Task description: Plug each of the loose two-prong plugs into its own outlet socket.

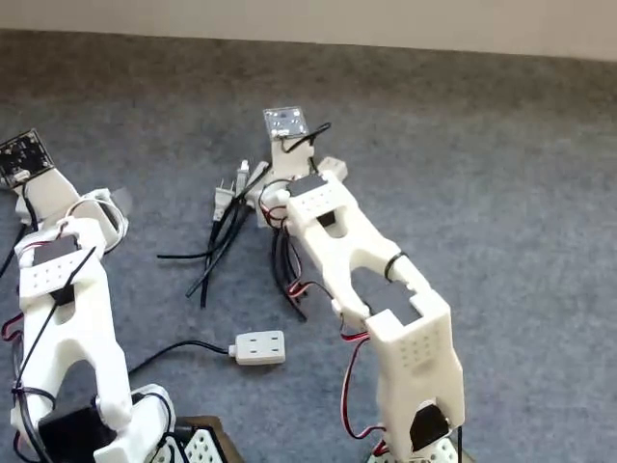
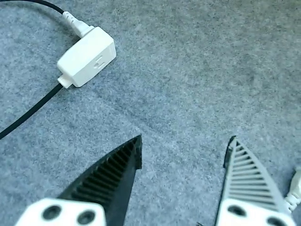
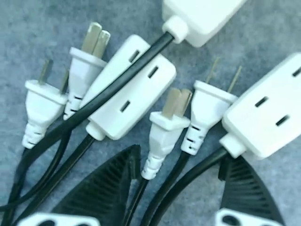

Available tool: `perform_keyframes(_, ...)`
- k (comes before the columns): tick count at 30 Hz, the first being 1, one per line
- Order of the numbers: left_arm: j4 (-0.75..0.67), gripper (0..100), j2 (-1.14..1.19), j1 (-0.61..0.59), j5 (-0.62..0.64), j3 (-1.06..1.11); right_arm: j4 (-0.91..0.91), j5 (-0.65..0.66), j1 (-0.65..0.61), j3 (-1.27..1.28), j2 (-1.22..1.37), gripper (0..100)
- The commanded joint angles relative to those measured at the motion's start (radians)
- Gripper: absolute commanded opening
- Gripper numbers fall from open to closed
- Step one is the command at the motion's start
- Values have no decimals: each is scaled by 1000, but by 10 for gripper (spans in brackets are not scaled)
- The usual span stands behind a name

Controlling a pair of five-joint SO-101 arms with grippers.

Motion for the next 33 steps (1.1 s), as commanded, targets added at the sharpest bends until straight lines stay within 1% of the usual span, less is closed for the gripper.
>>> perform_keyframes(1,2,285,-27,21,6,-7,-4,-2,-51,-7,-94,271)
perform_keyframes(3,2,285,-27,21,6,-7,-15,2,-91,33,-107,271)
perform_keyframes(5,2,285,-27,21,6,-7,-48,49,-120,77,-122,271)
perform_keyframes(11,2,285,-27,21,6,-7,-157,115,-130,196,-170,271)
perform_keyframes(14,2,285,-27,22,6,-7,-154,126,-127,199,-179,271)
perform_keyframes(20,2,285,-27,22,6,-7,-64,127,-101,211,-288,271)
perform_keyframes(25,2,285,-25,36,5,-7,-65,127,-42,375,-456,271)
perform_keyframes(27,2,285,-25,38,5,-7,-107,127,-12,458,-527,271)
perform_keyframes(29,2,285,-25,38,5,-7,-185,124,-1,536,-581,271)
perform_keyframes(33,2,285,-25,38,5,-7,-275,123,-22,610,-608,271)
